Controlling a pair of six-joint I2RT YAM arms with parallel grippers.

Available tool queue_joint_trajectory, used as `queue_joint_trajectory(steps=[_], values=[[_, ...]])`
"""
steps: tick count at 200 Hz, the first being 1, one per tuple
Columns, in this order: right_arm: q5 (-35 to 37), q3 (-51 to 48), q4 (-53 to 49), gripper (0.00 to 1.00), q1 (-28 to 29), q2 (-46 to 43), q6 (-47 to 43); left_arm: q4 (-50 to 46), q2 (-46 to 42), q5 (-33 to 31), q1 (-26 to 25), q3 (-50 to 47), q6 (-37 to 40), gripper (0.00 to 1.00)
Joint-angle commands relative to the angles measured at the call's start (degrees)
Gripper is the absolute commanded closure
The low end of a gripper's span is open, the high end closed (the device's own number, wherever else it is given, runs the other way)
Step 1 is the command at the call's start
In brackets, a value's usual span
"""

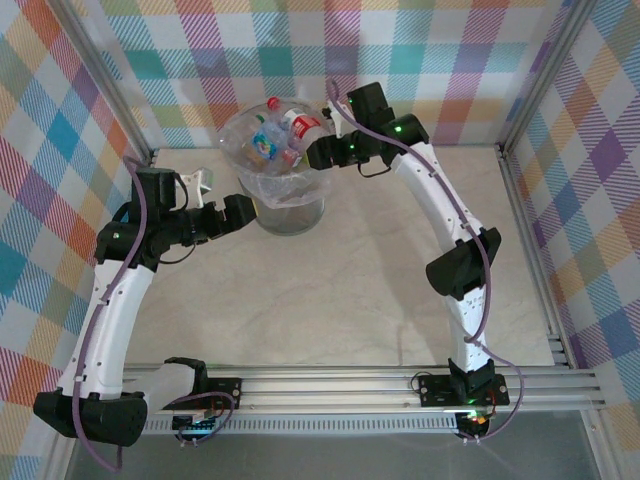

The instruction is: Put the plastic bottles in the bin

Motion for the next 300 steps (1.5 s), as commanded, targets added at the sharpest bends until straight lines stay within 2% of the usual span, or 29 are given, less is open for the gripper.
queue_joint_trajectory(steps=[1, 51, 96, 149, 228, 300], values=[[3.94, 1.25, -1.99, 0.33, 0.07, -1.97, -0.77, -0.95, -1.5, -0.5, -0.63, -0.2, -0.16, 0.0], [1.73, -5.41, 1.48, 0.3, -1.15, -7.73, -0.51, -1.13, -1.98, -0.64, -0.62, -0.27, 0.05, 0.0], [-2.03, -8.08, 5.51, 0.33, -2.49, -10.66, 1.51, -1.18, -2.29, -0.43, -0.62, 0.24, 0.04, 0.0], [-2.02, -4.18, 8.62, 0.4, -2.49, -6.65, 5.5, -0.8, -2.37, -0.17, -0.62, -0.2, -0.25, 0.0], [-2.45, 5.86, 7.73, 0.41, -2.49, 1.95, 7.19, -0.92, -2.36, -0.14, -0.71, -0.3, -0.23, 0.0], [-7.53, 5.99, 6.77, 0.43, -1.7, 2.83, 4.7, -0.69, -2.07, 0.19, -0.64, -0.33, -0.24, 0.0]])
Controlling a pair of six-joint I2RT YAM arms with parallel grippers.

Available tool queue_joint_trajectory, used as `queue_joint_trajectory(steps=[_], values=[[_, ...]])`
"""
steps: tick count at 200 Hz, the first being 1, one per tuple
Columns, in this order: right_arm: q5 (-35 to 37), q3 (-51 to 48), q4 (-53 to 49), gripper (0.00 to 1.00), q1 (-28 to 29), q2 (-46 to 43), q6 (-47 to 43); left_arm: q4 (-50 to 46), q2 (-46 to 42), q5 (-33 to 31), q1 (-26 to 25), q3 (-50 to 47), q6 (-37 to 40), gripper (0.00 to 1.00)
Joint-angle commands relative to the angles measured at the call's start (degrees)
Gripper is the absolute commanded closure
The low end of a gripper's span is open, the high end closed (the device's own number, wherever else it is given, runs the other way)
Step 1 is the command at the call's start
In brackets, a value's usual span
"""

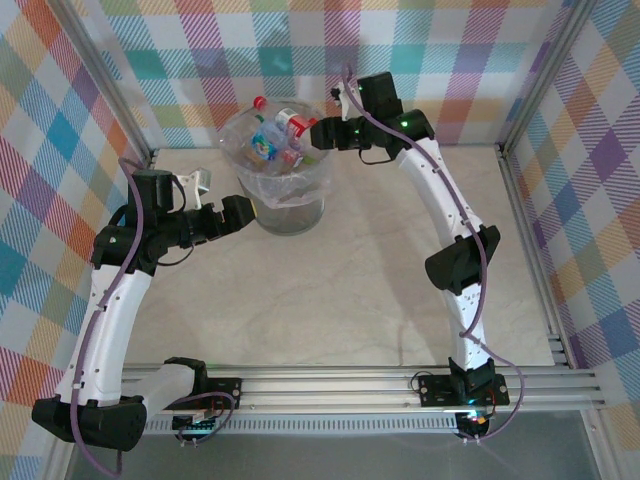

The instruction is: Put the plastic bottles in the bin

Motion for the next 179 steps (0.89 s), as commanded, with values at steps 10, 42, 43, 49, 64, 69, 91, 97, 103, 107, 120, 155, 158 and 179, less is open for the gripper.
queue_joint_trajectory(steps=[10, 42, 43, 49, 64, 69, 91, 97, 103, 107, 120, 155, 158, 179], values=[[-2.56, 1.57, -1.21, 0.44, 0.9, 0.0, -1.8, -0.65, -0.88, 0.11, -0.64, -0.35, -0.23, 0.0], [1.08, -1.11, -1.84, 0.44, 1.19, -1.85, -2.27, -0.91, -1.06, -0.49, -0.59, -0.31, 0.1, 0.0], [1.3, -1.27, -1.84, 0.44, 1.19, -1.9, -2.27, -0.95, -1.07, -0.52, -0.63, -0.33, 0.14, 0.0], [2.58, -2.22, -1.83, 0.44, 1.19, -2.38, -2.12, -1.0, -1.22, -0.74, -0.6, -0.29, 0.31, 0.0], [5.3, -4.58, -1.63, 0.44, 1.19, -3.8, -1.77, -0.89, -1.58, -1.11, -0.61, -0.52, 0.5, 0.0], [5.81, -5.59, -1.41, 0.45, 1.19, -4.23, -1.75, -0.91, -1.71, -1.23, -0.58, -0.53, 0.46, 0.0], [7.1, -8.16, -0.69, 0.45, 1.15, -5.53, -1.73, -0.6, -1.93, -1.08, -0.65, -0.44, 0.52, 0.0], [7.14, -8.21, -0.72, 0.45, 1.19, -5.64, -1.73, -0.46, -1.95, -1.03, -0.58, -0.3, 0.51, 0.0], [7.2, -8.18, -0.83, 0.45, 1.19, -5.73, -1.74, -0.36, -2.05, -1.13, -0.59, -0.28, 0.48, 0.0], [7.15, -8.1, -0.8, 0.44, 1.19, -5.81, -1.74, -0.36, -2.08, -1.04, -0.59, -0.17, 0.5, 0.0], [6.99, -7.65, -0.54, 0.44, 1.2, -6.22, -1.71, -0.29, -2.26, -0.93, -0.6, 0.12, 0.47, 0.0], [6.93, -5.08, -2.39, 0.42, 1.19, -6.91, -2.4, -0.37, -2.42, -1.15, -0.59, 0.92, 0.89, 0.0], [7.04, -5.03, -2.49, 0.42, 1.19, -7.18, -2.44, -0.38, -2.39, -1.1, -0.58, 0.96, 0.98, 0.0], [7.86, -6.48, -2.92, 0.4, 1.2, -9.27, -3.09, 0.26, -2.52, -0.81, -0.62, 1.14, 1.82, 0.0]])
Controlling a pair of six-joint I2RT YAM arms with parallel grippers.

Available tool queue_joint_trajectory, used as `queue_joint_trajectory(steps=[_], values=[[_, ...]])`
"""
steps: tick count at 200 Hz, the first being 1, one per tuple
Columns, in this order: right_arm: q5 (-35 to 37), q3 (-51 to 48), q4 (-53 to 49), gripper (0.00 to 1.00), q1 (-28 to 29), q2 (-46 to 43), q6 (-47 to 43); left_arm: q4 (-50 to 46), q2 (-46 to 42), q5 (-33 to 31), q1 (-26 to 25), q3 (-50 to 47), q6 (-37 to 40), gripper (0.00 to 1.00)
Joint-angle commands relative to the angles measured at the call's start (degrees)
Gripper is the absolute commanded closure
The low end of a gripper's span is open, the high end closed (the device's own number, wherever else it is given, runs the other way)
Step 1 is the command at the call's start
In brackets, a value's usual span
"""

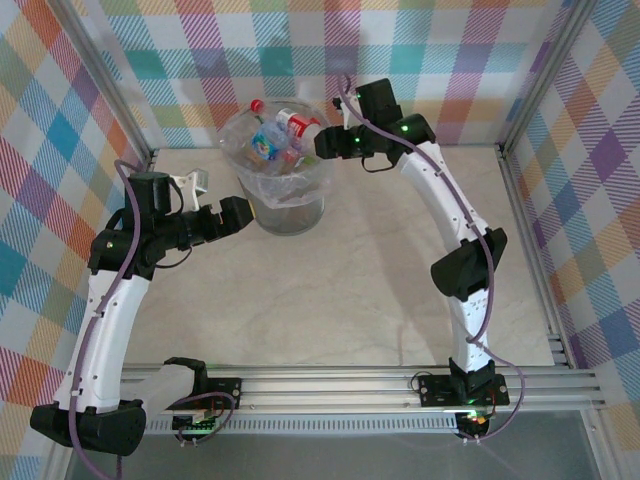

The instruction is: Put the plastic bottles in the bin

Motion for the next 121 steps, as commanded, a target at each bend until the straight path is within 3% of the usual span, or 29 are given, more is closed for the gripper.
queue_joint_trajectory(steps=[1, 55, 75, 97, 121], values=[[1.01, 0.58, -1.31, 0.4, 0.3, -4.56, -1.61, 0.25, -1.1, 0.1, -0.65, 1.43, 1.65, 0.0], [3.59, -13.65, 2.58, 0.31, 0.32, -16.37, -4.24, 3.63, -1.3, -2.47, -0.63, 2.58, 5.58, 0.0], [4.12, -23.05, 6.34, 0.2, 0.29, -23.08, -4.72, 5.37, -1.12, -3.13, -0.58, 3.17, 6.56, 0.0], [5.77, -34.69, 10.88, 0.0, 0.21, -30.92, -4.29, 7.26, -1.4, -6.28, -0.64, 2.01, 7.5, 0.0], [10.44, -47.32, 16.02, 0.0, 0.21, -40.15, -3.01, 8.48, -1.79, -10.09, -0.61, -0.71, 8.87, 0.0]])
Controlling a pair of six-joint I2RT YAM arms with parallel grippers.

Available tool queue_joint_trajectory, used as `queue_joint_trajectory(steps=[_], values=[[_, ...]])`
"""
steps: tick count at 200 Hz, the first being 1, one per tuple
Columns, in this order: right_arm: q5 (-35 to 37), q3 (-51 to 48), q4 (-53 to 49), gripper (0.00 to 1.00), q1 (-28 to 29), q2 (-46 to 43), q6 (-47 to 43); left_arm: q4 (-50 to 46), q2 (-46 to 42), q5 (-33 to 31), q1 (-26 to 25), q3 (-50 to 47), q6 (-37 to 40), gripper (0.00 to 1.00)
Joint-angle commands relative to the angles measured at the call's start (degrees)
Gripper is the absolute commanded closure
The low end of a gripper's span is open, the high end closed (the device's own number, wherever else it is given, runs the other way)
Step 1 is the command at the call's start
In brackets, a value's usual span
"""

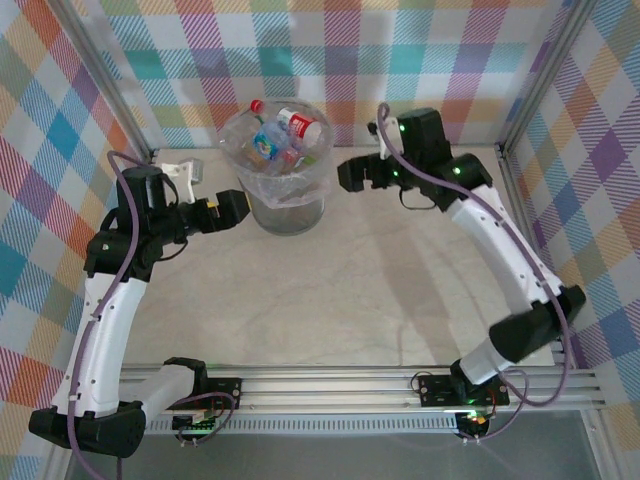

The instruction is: Put the plastic bottles in the bin

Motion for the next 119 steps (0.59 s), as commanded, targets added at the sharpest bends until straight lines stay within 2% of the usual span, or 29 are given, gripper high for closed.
queue_joint_trajectory(steps=[1, 23, 55, 93, 119], values=[[5.07, -9.87, 7.43, 0.0, 0.23, -7.6, 0.51, 3.09, -1.17, -4.83, -0.59, -2.01, 2.81, 0.0], [9.21, -23.14, 13.45, 0.0, 0.22, -16.99, 1.82, 4.58, -2.17, -8.07, -0.61, -6.35, 4.6, 0.0], [14.46, -45.23, 26.55, 0.0, 0.07, -31.18, 2.15, 8.32, -4.95, -16.76, -0.58, -14.54, 3.98, 0.0], [23.3, -56.23, 28.34, 0.0, -0.55, -38.0, 3.59, 13.62, -9.19, -24.05, -0.49, -25.32, 5.11, 0.0], [29.88, -63.0, 34.2, 0.0, -1.3, -39.42, 2.13, 16.99, -12.07, -28.21, -0.51, -31.08, 5.15, 0.0]])
